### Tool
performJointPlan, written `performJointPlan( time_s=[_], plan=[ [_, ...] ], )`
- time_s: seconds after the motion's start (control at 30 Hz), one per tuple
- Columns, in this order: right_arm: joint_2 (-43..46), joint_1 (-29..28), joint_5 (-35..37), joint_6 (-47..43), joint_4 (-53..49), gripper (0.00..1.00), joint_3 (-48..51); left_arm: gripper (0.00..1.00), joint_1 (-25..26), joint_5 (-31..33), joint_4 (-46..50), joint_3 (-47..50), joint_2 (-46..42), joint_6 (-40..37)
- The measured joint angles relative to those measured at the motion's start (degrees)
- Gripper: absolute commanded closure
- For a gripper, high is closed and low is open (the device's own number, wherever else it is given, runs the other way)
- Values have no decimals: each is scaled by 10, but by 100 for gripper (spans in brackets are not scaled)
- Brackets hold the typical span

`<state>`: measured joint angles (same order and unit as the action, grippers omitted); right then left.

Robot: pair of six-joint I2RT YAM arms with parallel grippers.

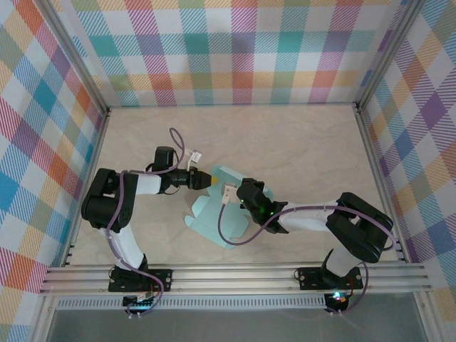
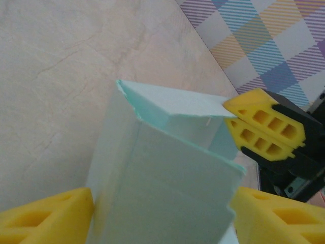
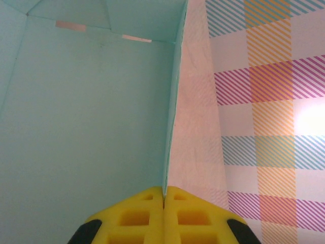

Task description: Fold the paper box

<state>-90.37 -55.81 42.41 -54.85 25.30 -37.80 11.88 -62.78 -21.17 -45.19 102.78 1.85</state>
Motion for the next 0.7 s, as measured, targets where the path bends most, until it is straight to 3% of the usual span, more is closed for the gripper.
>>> performJointPlan(
  time_s=[0.17,0.4,0.7],
  plan=[
    [-2,0,2,0,-1,100,0,29,0,3,0,19,-24,-2],
    [-7,3,4,0,-1,100,0,43,0,9,-1,38,-32,1],
    [-6,3,4,0,-1,100,0,48,0,16,-2,38,-30,2]
  ],
)
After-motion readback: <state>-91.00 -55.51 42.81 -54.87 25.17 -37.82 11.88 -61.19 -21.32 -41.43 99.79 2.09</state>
